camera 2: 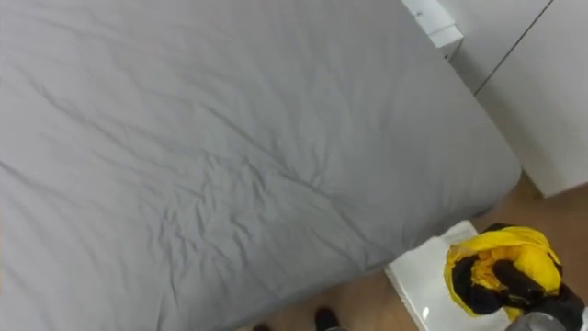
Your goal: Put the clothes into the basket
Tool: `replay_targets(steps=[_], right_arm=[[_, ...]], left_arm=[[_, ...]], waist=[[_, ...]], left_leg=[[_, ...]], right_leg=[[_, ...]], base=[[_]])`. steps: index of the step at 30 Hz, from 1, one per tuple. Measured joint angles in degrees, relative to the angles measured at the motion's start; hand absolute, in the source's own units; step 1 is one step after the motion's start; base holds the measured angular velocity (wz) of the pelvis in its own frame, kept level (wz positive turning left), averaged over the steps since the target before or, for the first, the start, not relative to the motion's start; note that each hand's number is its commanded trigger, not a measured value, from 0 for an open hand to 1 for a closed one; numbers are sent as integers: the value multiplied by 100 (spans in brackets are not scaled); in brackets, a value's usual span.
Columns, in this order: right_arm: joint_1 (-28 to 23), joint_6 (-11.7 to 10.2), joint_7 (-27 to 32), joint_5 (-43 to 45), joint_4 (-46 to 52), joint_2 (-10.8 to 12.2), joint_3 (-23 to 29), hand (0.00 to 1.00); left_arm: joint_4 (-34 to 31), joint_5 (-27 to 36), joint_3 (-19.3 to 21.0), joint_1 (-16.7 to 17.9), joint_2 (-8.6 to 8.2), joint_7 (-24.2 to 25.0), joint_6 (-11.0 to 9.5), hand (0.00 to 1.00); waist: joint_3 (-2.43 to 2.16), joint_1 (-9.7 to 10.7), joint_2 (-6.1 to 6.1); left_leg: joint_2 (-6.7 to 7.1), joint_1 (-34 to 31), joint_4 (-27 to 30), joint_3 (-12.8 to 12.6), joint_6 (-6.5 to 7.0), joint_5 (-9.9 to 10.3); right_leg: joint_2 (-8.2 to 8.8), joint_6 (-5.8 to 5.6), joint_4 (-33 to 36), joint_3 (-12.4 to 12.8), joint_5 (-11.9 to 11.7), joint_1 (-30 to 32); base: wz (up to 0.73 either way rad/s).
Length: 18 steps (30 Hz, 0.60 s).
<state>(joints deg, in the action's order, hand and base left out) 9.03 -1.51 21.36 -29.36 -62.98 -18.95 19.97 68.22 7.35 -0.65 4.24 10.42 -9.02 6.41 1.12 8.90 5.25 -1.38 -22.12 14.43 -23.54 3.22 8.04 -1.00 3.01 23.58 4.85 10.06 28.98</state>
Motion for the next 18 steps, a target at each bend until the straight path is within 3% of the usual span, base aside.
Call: replay_targets(steps=[4, 6, 10, 11, 12, 13, 18], right_arm=[[172, -47, 177, -140, -399, -144, -3, 100], [236, -130, 185, -362, -604, -249, -5, 100], [303, -168, 189, -485, -743, -306, -3, 100], [346, -174, 196, -485, -830, -350, 0, 63], [347, -190, 225, -485, -842, -369, 2, 16], [347, -220, 243, -485, -850, -375, 2, 0], [339, -289, 431, -507, -866, -478, 62, 0]], left_arm=[[0, 1, -190, -53, 4, -16, -53, 0], [-5, -1, -379, -68, 8, -48, -69, 0], [-4, 1, -510, -73, 11, -93, -145, 0], [-4, 0, -531, -73, 9, -118, -161, 0], [-3, 0, -530, -72, 11, -146, -179, 0], [-4, 0, -530, -73, 11, -167, -185, 0], [-11, 97, -531, -79, 20, -213, -240, 0]], waist=[[26, -18, 120], [16, -37, 193], [19, -61, 219], [19, -63, 219], [19, -83, 221], [19, -89, 221], [20, -88, 222]], left_leg=[[-1, -175, 27, -26, 30, -23], [0, -258, 56, -55, 34, -26], [2, -353, 106, -68, 33, -26], [3, -355, 106, -68, 34, -26], [3, -357, 112, -68, 33, -25], [3, -359, 115, -68, 33, -25], [9, -430, 146, -69, 33, -25]], right_leg=[[27, -15, 119, 24, 13, 231], [33, -17, 139, 25, 13, 320], [30, -12, 185, 33, 19, 411], [42, -12, 241, 36, 49, 434], [42, -6, 245, 34, 57, 436], [42, -4, 246, 32, 60, 438], [75, 4, 373, 24, 119, 548]], base=[[0], [0], [1], [4], [4], [0], [3]])
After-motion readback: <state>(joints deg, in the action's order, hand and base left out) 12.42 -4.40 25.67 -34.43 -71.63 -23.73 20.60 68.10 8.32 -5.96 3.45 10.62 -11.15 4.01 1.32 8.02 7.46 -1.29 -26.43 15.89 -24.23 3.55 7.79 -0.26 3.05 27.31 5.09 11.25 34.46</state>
